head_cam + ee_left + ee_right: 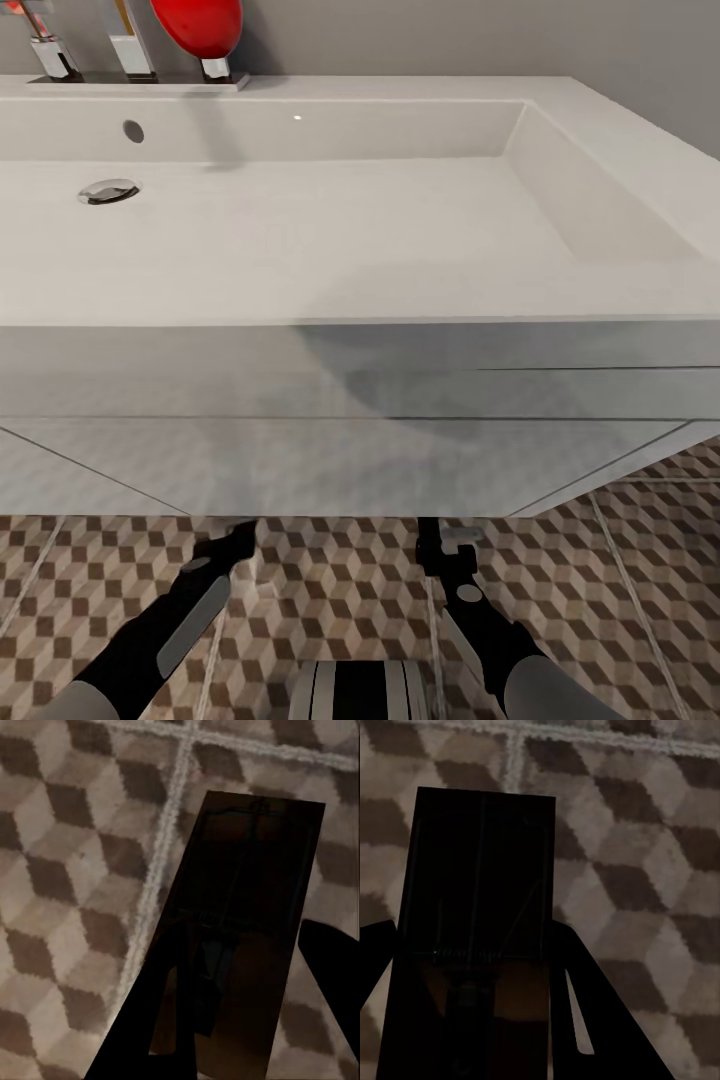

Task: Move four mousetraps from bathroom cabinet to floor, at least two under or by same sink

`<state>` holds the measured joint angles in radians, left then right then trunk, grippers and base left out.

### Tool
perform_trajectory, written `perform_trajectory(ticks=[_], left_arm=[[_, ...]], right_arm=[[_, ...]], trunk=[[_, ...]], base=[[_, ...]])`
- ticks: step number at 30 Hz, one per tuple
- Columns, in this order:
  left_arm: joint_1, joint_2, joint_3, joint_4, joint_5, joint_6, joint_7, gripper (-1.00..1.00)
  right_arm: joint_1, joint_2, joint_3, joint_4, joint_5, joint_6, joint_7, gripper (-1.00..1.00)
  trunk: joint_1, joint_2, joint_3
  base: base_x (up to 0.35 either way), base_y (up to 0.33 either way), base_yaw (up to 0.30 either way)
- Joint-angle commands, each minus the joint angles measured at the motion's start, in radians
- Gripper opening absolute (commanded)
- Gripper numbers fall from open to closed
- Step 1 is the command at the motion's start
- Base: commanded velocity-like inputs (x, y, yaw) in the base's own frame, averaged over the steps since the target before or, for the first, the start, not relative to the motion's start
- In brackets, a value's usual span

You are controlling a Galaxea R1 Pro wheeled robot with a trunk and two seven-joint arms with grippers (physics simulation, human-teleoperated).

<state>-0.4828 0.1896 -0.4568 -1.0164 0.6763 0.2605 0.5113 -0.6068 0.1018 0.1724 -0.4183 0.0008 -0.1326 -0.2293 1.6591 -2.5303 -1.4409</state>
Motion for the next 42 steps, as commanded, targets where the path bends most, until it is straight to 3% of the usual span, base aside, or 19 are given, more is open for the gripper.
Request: perform_trajectory(ticks=[1,2,6,10,14,18,24,36,42], left_arm=[[-0.001,0.001,-0.012,0.001,-0.005,-0.03,0.009,-1.0],[-0.001,0.001,-0.019,0.004,-0.014,-0.045,0.009,-1.0],[0.0,-0.002,-0.084,0.048,-0.118,-0.12,0.009,-1.0],[0.0,-0.004,-0.099,0.091,-0.148,-0.182,0.009,-1.0],[0.0,-0.006,-0.102,0.132,-0.155,-0.255,0.009,-1.0],[0.0,-0.005,-0.102,0.145,-0.156,-0.278,0.008,-1.0],[0.0,-0.003,-0.096,0.148,-0.155,-0.284,0.006,-1.0],[0.0,-0.003,-0.091,0.147,-0.154,-0.283,0.005,-1.0],[0.0,-0.001,-0.089,0.147,-0.155,-0.282,0.006,-1.0]], right_arm=[[-0.001,-0.001,0.007,0.001,-0.002,-0.002,-0.007,-1.0],[-0.001,-0.001,0.007,0.001,-0.002,-0.002,-0.007,-1.0],[-0.001,-0.001,0.007,0.002,-0.001,-0.002,-0.007,-1.0],[-0.001,-0.001,0.007,0.002,-0.001,-0.004,-0.006,-1.0],[-0.001,-0.001,0.008,0.003,0.002,-0.014,-0.005,-1.0],[-0.001,-0.002,0.01,0.008,0.004,-0.059,-0.004,-1.0],[-0.001,-0.003,0.011,0.036,0.02,-0.132,-0.004,-1.0],[-0.001,-0.002,0.012,0.041,0.025,-0.139,-0.004,-1.0],[-0.001,-0.002,0.012,0.041,0.025,-0.138,-0.004,-1.0]], trunk=[[0.0,0.0,-0.001],[0.0,0.0,-0.001],[0.0,0.0,-0.001],[0.0,0.0,-0.001],[0.0,0.0,-0.001],[0.0,0.0,-0.001],[0.0,0.0,-0.001],[0.0,0.0,-0.001],[0.003,-0.002,-0.024]], base=[[0.0,0.0,0.0],[0.0,0.0,0.0],[0.0,0.0,0.0],[0.0,0.0,0.0],[0.0,0.0,0.0],[0.0,0.0,0.0],[0.0,0.0,0.0],[0.0,0.0,0.0],[0.0,0.0,0.0]])
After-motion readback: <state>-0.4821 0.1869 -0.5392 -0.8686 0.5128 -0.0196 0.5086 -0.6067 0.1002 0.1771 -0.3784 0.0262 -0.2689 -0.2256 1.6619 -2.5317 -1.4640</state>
